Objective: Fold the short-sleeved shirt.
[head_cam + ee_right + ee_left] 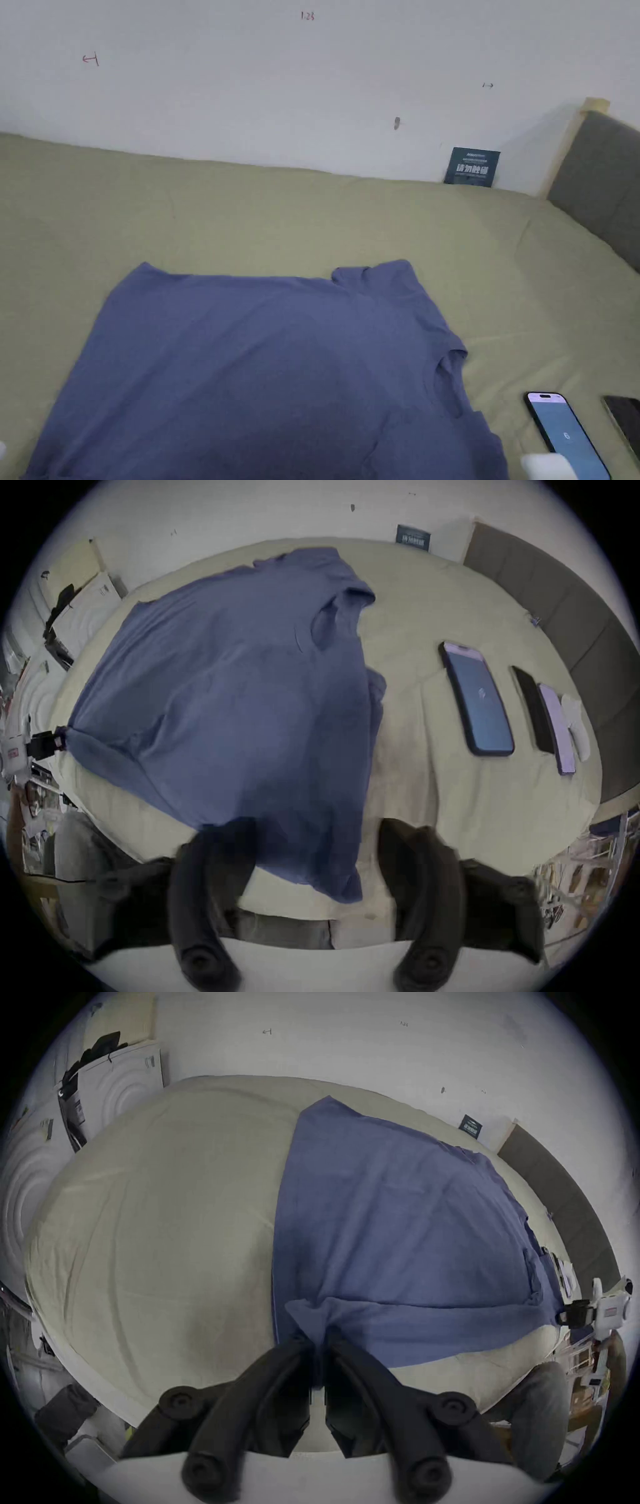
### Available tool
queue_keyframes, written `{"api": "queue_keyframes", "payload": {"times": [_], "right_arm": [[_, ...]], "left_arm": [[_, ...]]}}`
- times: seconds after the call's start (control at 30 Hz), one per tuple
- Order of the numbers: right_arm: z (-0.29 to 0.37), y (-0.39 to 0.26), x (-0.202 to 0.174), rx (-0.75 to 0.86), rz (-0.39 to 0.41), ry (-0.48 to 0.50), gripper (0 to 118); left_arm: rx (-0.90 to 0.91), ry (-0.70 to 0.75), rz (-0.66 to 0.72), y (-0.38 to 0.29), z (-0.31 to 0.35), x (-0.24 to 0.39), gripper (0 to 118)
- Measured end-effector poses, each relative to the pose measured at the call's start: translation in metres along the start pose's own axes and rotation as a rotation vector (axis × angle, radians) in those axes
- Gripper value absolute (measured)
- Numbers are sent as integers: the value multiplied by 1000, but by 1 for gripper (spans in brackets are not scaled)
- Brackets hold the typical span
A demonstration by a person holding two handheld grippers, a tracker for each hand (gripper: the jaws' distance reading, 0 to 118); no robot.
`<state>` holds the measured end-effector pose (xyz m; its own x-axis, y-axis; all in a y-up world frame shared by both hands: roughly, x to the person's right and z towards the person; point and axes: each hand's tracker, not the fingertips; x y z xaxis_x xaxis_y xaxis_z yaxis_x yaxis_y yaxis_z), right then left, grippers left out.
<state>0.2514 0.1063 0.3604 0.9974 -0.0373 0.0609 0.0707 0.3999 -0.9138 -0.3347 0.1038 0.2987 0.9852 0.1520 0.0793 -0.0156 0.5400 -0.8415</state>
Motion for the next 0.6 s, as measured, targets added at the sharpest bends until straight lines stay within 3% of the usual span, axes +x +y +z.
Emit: {"api": "queue_keyframes", "payload": {"times": [0.03,0.07,0.1,0.13,0.2,0.4,0.6], "right_arm": [[-4,0,1,-33,-6,-11,48],[-5,0,2,-34,-5,-1,18],[-2,-1,3,1,-11,51,6],[5,-4,2,67,-20,62,6],[18,-6,-2,140,-37,-17,6],[38,1,-13,135,40,-16,6],[58,51,-4,189,46,12,6]], "left_arm": [[-4,-2,8,0,-1,0,7],[-7,-4,13,0,-1,0,7],[-8,-5,11,1,-2,-1,7],[-8,-4,8,1,-1,0,7],[-4,0,-6,0,4,2,7],[6,3,-16,5,6,-4,7],[11,-9,-75,49,14,-4,7]]}}
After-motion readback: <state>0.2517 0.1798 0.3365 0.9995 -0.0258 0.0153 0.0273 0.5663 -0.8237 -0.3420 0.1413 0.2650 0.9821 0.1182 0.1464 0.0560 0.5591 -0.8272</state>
